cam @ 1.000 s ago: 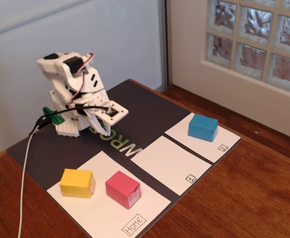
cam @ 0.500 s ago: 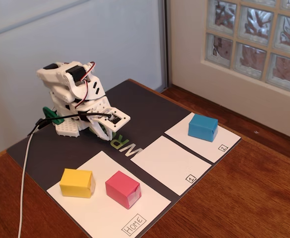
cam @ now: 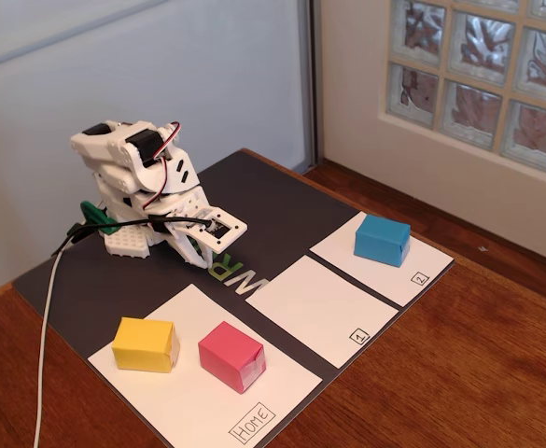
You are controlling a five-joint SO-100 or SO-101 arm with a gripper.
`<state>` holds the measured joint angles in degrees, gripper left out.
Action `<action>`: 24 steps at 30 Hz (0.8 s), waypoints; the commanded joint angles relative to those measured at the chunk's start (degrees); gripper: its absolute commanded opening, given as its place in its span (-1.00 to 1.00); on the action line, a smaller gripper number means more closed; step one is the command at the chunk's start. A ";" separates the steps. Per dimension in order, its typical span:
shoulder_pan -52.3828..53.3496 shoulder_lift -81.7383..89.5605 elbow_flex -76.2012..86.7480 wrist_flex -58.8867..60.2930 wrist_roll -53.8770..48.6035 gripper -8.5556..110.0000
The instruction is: Move box red to home
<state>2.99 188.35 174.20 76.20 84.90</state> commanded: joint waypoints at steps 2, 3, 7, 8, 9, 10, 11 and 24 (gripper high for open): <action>-0.35 2.99 -0.18 3.43 0.09 -0.86; -0.26 2.99 -0.18 5.36 0.09 -0.86; -0.62 2.99 -0.09 7.38 1.49 -0.86; -0.62 2.99 -0.09 7.38 1.49 -0.86; -0.62 2.99 -0.09 7.38 1.49 -0.86; -0.62 2.99 -0.09 7.38 1.49 -0.86; -0.62 2.99 -0.09 7.38 1.49 -0.86; -1.49 2.99 -0.09 7.38 1.05 -0.86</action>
<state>2.02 188.35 174.11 79.98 86.13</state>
